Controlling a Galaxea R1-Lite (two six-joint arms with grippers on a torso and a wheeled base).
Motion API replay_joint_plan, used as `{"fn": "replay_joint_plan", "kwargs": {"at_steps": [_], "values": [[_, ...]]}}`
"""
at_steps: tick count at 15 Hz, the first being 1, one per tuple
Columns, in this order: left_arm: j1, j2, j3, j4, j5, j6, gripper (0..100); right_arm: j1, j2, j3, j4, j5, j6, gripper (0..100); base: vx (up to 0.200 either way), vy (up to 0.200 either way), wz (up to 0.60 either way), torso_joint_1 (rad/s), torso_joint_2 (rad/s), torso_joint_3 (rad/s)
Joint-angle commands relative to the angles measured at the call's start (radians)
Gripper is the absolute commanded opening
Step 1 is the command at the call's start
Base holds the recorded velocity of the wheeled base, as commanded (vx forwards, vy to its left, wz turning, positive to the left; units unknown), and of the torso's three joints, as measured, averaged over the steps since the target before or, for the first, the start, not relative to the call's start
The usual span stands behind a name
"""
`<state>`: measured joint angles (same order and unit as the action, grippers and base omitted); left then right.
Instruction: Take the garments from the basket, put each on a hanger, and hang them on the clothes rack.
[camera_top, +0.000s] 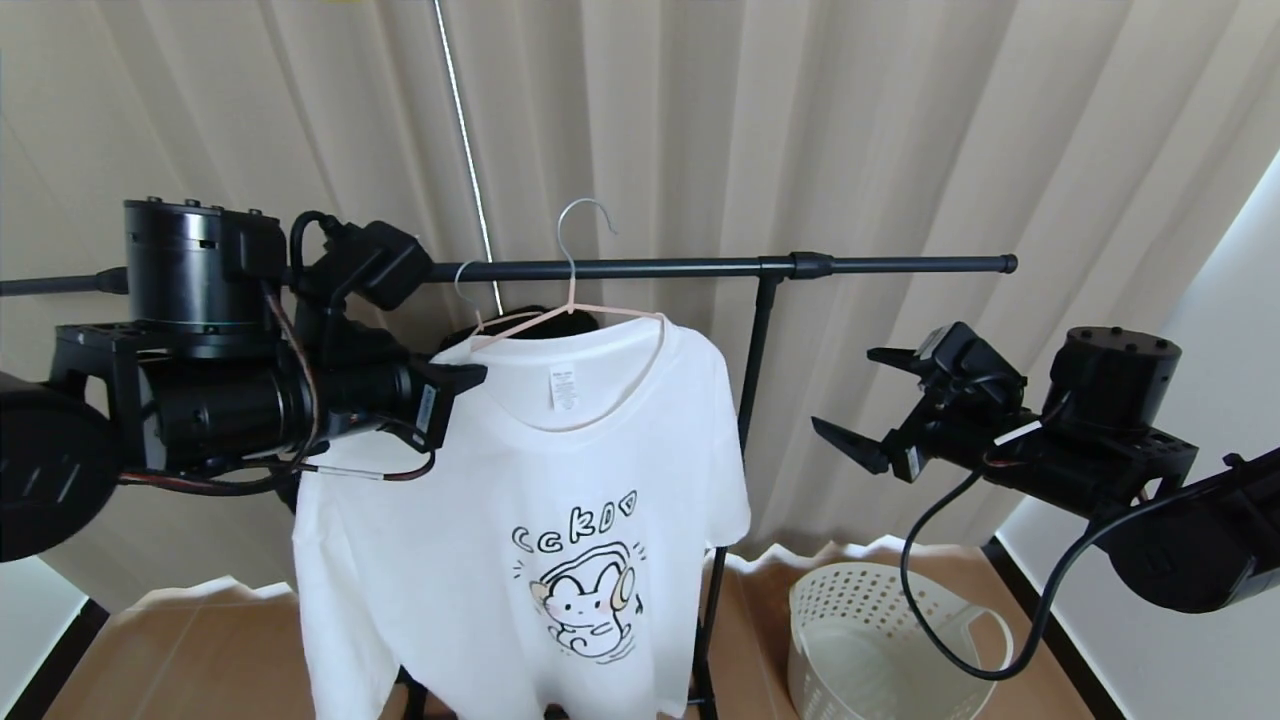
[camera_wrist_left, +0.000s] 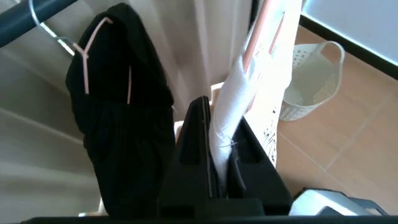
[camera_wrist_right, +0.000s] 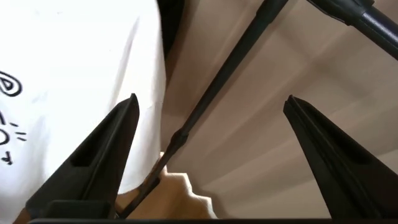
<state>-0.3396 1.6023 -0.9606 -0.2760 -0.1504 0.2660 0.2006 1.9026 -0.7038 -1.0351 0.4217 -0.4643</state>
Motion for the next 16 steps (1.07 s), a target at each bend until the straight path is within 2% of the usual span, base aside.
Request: {"fn": "replay_joint_plan", "kwargs": {"at_steps": [1,6,9,16], "values": [[-0.041,0.096,-0.030,-0.015,0.066,-0.047,0,0.000,0.000,0.000,0.000,0.000,-0.001,100,0.000,0.000,0.00,0.000,0.00,0.000],[-0.091,0.231,-0.150,-0.015,0.216,-0.165,0,-0.001,0.000,-0.002,0.000,0.000,-0.001,100,0.000,0.000,0.00,0.000,0.00,0.000],[-0.116,0.304,-0.208,-0.015,0.281,-0.215,0,-0.001,0.000,0.000,-0.002,0.000,-0.001,100,0.000,0.000,0.00,0.000,0.00,0.000],[-0.128,0.389,-0.309,-0.017,0.302,-0.280,0,-0.001,0.001,-0.002,-0.002,-0.001,-0.001,100,0.000,0.000,0.00,0.000,0.00,0.000]]}}
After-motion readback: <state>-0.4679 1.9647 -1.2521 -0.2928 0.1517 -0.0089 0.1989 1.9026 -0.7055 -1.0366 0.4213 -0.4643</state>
